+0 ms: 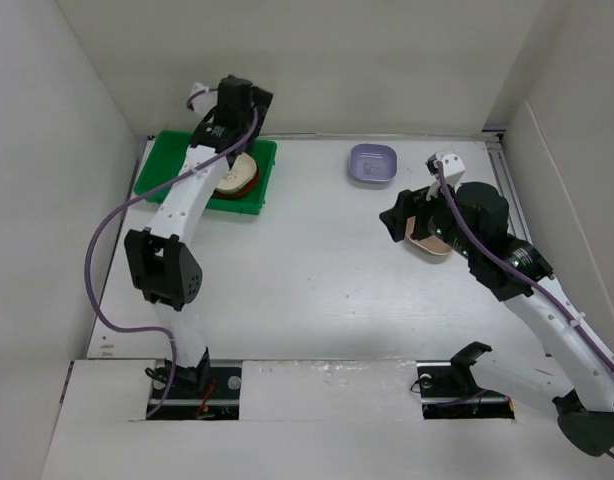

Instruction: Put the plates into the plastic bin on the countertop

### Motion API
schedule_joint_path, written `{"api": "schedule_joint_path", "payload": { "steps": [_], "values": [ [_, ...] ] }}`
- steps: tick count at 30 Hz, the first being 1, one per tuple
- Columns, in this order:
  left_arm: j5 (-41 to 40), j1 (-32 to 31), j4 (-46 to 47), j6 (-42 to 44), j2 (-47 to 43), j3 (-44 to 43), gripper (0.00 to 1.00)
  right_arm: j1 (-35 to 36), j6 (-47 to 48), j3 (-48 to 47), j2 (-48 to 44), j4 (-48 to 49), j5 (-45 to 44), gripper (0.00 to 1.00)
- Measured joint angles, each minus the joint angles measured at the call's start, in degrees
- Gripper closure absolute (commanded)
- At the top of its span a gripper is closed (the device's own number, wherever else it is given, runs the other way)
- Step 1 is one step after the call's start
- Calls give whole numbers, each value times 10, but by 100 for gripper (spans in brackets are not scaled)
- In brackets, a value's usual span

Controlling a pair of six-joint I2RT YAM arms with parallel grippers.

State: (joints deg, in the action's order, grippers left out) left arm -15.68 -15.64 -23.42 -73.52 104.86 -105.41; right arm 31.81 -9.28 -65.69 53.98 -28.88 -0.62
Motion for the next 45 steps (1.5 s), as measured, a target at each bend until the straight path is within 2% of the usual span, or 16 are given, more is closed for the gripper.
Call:
{"api": "schedule_joint_path", "payload": {
  "steps": [3, 7, 10, 15, 19, 24, 29, 33, 36, 41, 44, 45],
  "values": [
    [5, -51, 12, 82, 69, -136, 0, -6, -17, 10, -5, 2, -27, 20],
    [42, -112, 44, 181, 220, -329, 0, -18, -44, 36, -37, 0, -67, 20],
    [65, -143, 56, 224, 294, -350, 0, -26, -56, 41, -62, -2, -86, 20],
    [90, -147, 80, 256, 327, -219, 0, -44, -69, 46, -77, 0, -119, 19],
    [88, -145, 106, 274, 308, -116, 0, -91, -79, 55, -37, -2, -139, 19],
    [57, -185, 94, 304, 207, -4, 0, -178, -106, 61, 116, 15, -140, 19],
    [20, -268, 107, 318, 33, 116, 0, -280, -137, 106, 217, 28, -115, 20],
    [13, -318, 116, 332, -31, 147, 0, -331, -149, 108, 264, 48, -92, 20],
    [4, -327, 115, 337, -29, 155, 0, -354, -152, 108, 299, 71, -73, 21],
    [-6, -336, 103, 336, -28, 217, 0, -384, -149, 104, 376, 84, -45, 24],
    [-10, -344, 94, 335, -32, 245, 0, -397, -143, 97, 413, 84, -34, 30],
    [-13, -346, 88, 334, -35, 250, 0, -399, -142, 95, 421, 83, -31, 40]
  ]
}}
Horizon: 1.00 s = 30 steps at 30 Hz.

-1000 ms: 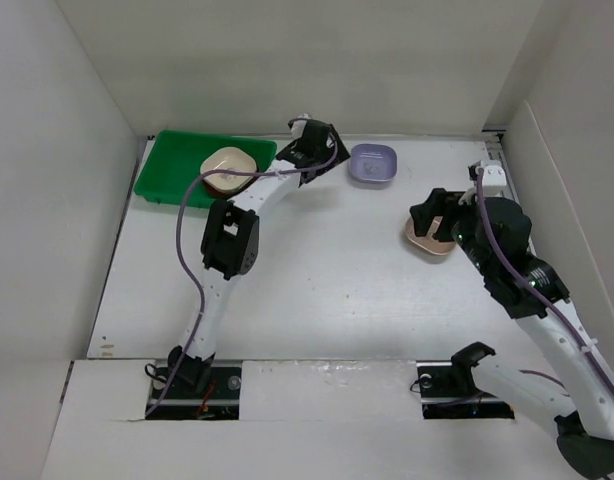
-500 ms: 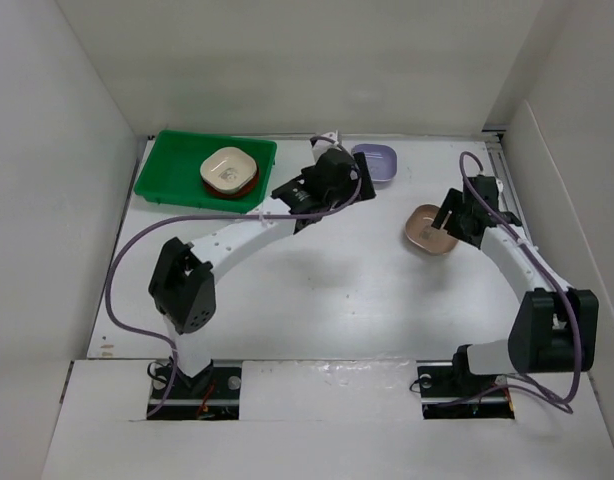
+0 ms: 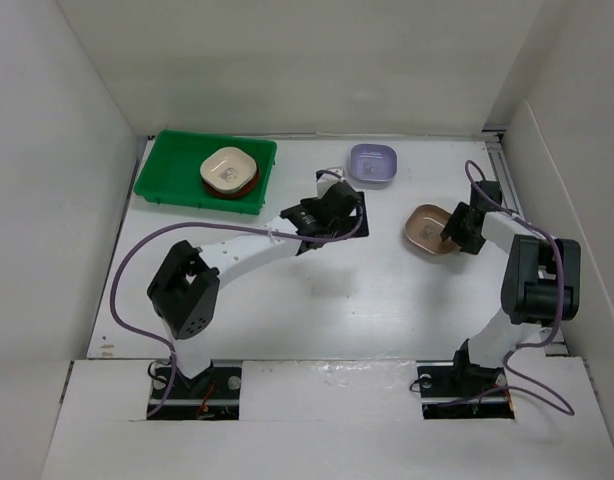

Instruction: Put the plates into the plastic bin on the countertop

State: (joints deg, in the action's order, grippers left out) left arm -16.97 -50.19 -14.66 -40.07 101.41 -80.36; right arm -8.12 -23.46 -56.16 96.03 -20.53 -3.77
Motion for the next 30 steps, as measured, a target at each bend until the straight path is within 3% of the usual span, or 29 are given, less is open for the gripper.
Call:
{"api": "schedule_joint_path", "payload": {
  "steps": [3, 4, 7, 12, 22, 27, 30],
  "values": [
    [-12, -2, -14, -1, -11, 4, 0, -1, 6, -7, 10, 2, 10, 63],
    [-17, -2, -16, -2, -17, 4, 0, -1, 8, -9, 14, 4, 14, 80],
    [-30, -2, -20, -2, -35, 4, 0, -2, 8, -19, 25, 16, 41, 100],
    [-32, 0, -30, 18, -45, -3, 0, 29, 8, -22, 12, 31, 41, 100],
    [-25, 7, -64, 72, 0, -61, 0, 229, 31, -18, -115, -13, -42, 100],
    [-10, 21, -67, 77, 26, -56, 10, 269, 41, -22, -150, -17, -17, 100],
    [-2, 27, -68, 76, 33, -53, 35, 275, 45, -21, -172, -12, 28, 100]
  ]
}}
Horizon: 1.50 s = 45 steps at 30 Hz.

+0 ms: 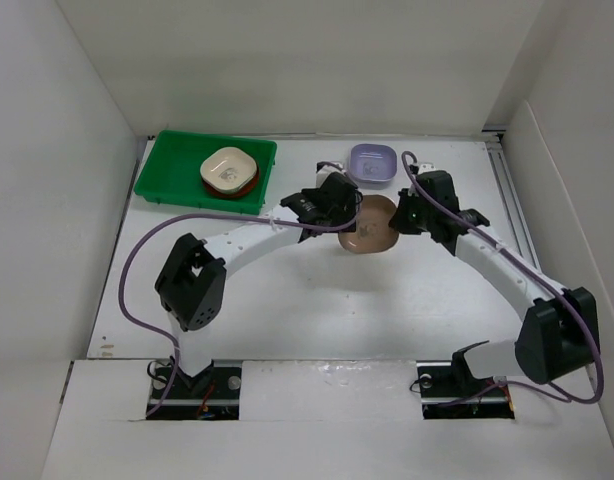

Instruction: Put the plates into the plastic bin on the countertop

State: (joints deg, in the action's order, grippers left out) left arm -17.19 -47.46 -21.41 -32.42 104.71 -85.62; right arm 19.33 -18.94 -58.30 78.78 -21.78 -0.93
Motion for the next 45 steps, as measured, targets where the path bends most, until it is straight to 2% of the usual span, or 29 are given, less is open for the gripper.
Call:
{"api": "schedule_joint_path", "payload": {
  "steps": [1, 2, 3, 8, 9, 10, 12, 15, 20, 23, 27, 33, 39, 41, 43, 44, 45],
  "values": [
    [3, 1, 0, -1, 1, 1, 55, 0, 2, 0, -10, 4, 21, 100],
    [8, 1, 2, -7, 2, 1, 91, 0, 5, 0, -18, 7, 36, 100],
    [21, 0, 14, -14, 2, 2, 100, 1, 9, 0, -24, 8, 45, 100],
    [32, -7, 36, -37, -5, -2, 100, -18, 12, 10, -29, 9, 62, 98],
    [35, -5, 36, -40, -5, -2, 100, -21, 14, 11, -30, 9, 67, 67],
    [37, -3, 36, -42, -5, -3, 100, -23, 13, 11, -31, 10, 74, 43],
    [32, 8, 21, -38, -5, -11, 100, -27, 17, 11, -35, 13, 89, 17],
    [31, 59, -14, -40, -5, -19, 100, -31, 23, 11, -50, 21, 92, 16],
    [43, 222, -44, -40, -5, -58, 100, -36, 22, 28, -56, 51, 101, 16],
    [45, 320, -62, -51, 7, -118, 100, -36, 23, 36, -41, 60, 108, 16],
    [60, 407, -59, -95, 16, -150, 100, -35, 23, 41, -19, 67, 115, 16],
    [97, 476, -46, -171, 61, -146, 100, -35, 23, 41, -10, 76, 124, 17],
    [116, 475, -58, -189, 163, -196, 100, -35, 33, 46, -12, 84, 130, 17],
    [119, 472, -64, -190, 183, -206, 71, -35, 37, 48, -14, 84, 130, 17],
    [120, 469, -71, -187, 190, -210, 49, -35, 39, 48, -16, 84, 130, 17],
    [120, 468, -73, -186, 190, -210, 31, -35, 40, 48, -18, 84, 130, 17],
    [118, 468, -75, -186, 189, -210, 26, -35, 41, 48, -20, 84, 131, 17]
  ]
}}
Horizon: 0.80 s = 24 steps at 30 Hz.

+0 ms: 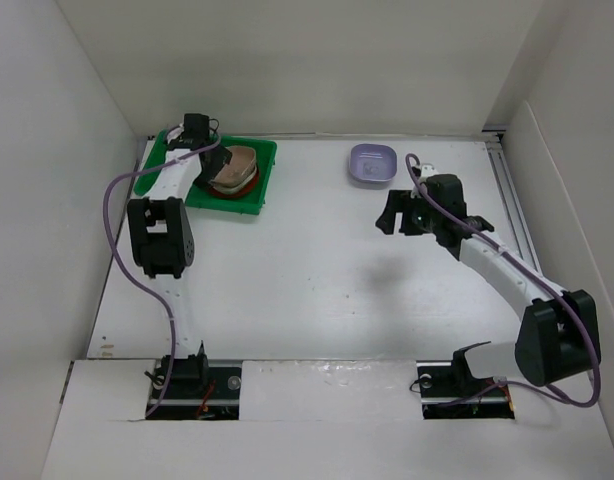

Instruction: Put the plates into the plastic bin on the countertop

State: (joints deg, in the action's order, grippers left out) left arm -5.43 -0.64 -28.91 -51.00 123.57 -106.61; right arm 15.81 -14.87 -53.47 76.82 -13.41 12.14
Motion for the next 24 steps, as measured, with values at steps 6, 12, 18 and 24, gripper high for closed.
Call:
{"api": "schedule_joint_path", "payload": {
  "steps": [6, 12, 18, 24],
  "values": [
    [-33, -2, -1, 0, -58, 2, 0, 0, 1, 0, 0, 3, 1, 17],
    [-68, -45, 9, 48, -193, 5, 0, -6, 1, -56, 73, -6, -29, 17],
    [-46, -120, 76, 92, -341, 155, 0, -38, 0, -281, 271, -46, -64, 18],
    [4, -135, 117, 108, -395, 346, 0, -73, -8, -462, 437, -80, -88, 19]
  ]
}}
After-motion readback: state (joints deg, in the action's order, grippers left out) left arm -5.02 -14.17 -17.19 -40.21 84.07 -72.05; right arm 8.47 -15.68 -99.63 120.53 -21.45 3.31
